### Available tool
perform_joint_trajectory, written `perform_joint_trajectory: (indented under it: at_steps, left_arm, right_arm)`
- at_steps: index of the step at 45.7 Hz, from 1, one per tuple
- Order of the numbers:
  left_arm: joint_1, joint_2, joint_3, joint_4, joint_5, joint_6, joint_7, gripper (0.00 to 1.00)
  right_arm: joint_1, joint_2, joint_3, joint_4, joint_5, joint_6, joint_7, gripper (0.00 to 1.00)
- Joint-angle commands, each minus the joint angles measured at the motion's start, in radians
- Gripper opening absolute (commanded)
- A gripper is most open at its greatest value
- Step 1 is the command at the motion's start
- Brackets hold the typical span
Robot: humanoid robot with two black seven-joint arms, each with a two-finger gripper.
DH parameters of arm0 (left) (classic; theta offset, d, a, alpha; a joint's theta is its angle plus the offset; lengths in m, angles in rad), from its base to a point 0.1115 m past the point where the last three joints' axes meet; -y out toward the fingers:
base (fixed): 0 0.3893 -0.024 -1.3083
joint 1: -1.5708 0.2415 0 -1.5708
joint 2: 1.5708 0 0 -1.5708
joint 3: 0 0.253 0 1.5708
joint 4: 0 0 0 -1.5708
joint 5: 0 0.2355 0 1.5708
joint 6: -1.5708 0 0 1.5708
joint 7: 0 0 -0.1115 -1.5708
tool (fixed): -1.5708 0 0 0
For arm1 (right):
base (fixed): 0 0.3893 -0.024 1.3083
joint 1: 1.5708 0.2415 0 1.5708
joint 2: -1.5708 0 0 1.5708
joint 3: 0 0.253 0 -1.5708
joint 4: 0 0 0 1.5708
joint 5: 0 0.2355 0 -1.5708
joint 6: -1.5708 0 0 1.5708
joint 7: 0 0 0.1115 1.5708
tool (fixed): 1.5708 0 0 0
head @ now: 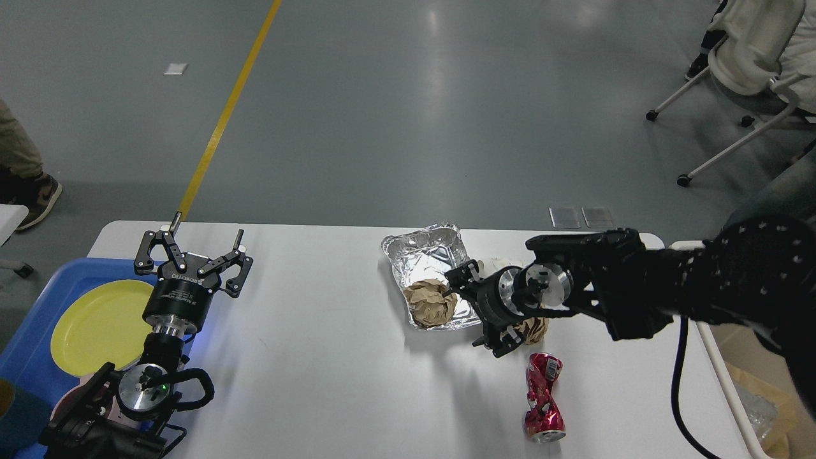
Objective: Tidy desktop
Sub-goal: 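Lower the right gripper onto the foil tray edge and grasp it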
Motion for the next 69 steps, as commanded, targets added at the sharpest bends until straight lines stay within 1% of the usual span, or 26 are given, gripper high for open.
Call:
perform_joint_trajectory:
  at_steps: [1, 11, 20, 33, 36, 45, 48, 52, 58, 60, 67, 69]
  left_arm:
    - [0.0, 0.0, 0.0, 0.0, 0.0, 0.0, 0.0, 0.96]
    - [0.0, 0.0, 0.0, 0.0, 0.0, 0.0, 0.0, 0.96]
    - [0.0, 0.0, 0.002, 0.0, 0.0, 0.0, 0.0, 0.96]
    - [0.0, 0.0, 0.002, 0.0, 0.0, 0.0, 0.0, 0.96]
    - [0.0, 0.0, 0.002, 0.0, 0.0, 0.0, 0.0, 0.96]
    - [0.0, 0.0, 0.002, 0.0, 0.0, 0.0, 0.0, 0.96]
    - [0.0, 0.0, 0.0, 0.0, 0.0, 0.0, 0.0, 0.96]
    - [0.0, 0.0, 0.002, 0.0, 0.0, 0.0, 0.0, 0.96]
    - [0.0, 0.0, 0.002, 0.0, 0.0, 0.0, 0.0, 0.96]
    - [0.0, 0.0, 0.002, 0.0, 0.0, 0.0, 0.0, 0.96]
    - [0.0, 0.0, 0.002, 0.0, 0.0, 0.0, 0.0, 0.96]
    - [0.0, 0.0, 0.0, 0.0, 0.0, 0.0, 0.0, 0.96]
  right_arm:
    - [-0.093, 0.035, 0.03, -0.141, 0.001, -0.029, -0.002, 1.0]
    - [-0.168, 0.076, 0.06, -0.298, 0.0, -0.029, -0.005, 0.99]
    - [-0.196, 0.107, 0.072, -0.307, -0.002, -0.032, -0.004, 0.99]
    - [-0.21, 0.118, 0.121, -0.321, -0.005, -0.042, -0.004, 0.98]
    - [-0.216, 0.123, 0.121, -0.329, -0.007, -0.046, -0.004, 0.94]
    - [-0.228, 0.132, 0.122, -0.359, -0.007, -0.046, -0.004, 0.9]
    - [-0.228, 0.132, 0.129, -0.363, -0.005, -0.046, -0.004, 0.85]
    - [-0.231, 0.132, 0.155, -0.363, -0.005, -0.046, -0.004, 0.73]
    - [-0.237, 0.132, 0.162, -0.364, -0.007, -0.046, -0.004, 0.63]
    - [-0.237, 0.132, 0.164, -0.364, -0.007, -0.048, -0.004, 0.6]
    - [-0.237, 0.132, 0.164, -0.373, -0.007, -0.049, -0.004, 0.56]
    - [-0.237, 0.132, 0.164, -0.373, -0.007, -0.049, -0.004, 0.54]
